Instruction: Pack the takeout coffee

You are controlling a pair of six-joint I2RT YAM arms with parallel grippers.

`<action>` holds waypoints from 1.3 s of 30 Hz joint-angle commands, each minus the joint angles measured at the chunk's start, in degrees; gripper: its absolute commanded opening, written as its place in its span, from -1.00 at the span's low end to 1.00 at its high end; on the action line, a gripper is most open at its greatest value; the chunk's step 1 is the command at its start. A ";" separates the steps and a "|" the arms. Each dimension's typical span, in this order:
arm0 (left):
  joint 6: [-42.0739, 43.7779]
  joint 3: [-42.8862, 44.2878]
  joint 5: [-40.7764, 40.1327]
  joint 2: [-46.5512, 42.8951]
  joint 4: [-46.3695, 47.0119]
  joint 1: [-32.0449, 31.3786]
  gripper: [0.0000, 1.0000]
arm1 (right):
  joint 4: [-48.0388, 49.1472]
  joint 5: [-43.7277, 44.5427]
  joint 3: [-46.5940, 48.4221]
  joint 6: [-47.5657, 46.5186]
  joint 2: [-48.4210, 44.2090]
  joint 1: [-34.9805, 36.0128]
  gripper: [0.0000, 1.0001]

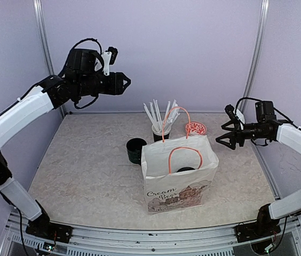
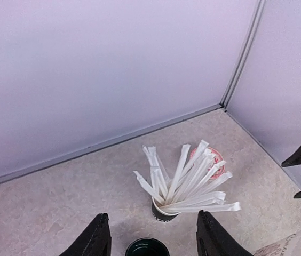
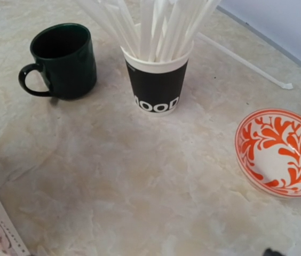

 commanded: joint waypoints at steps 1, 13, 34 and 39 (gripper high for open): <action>-4.58 -2.09 8.24 7.59 7.74 4.36 0.08 | -0.08 0.08 0.37 -0.74 1.20 0.13 0.80; -11.91 6.99 15.63 27.66 14.27 9.06 0.02 | -0.28 0.29 0.37 -1.11 2.53 0.26 0.79; -13.64 9.62 15.31 32.61 17.74 9.57 -0.39 | -1.07 0.55 0.82 -1.89 3.94 0.80 0.78; -13.62 9.45 15.82 32.70 18.51 9.57 -0.58 | -1.12 0.77 0.87 -1.83 3.77 0.97 0.79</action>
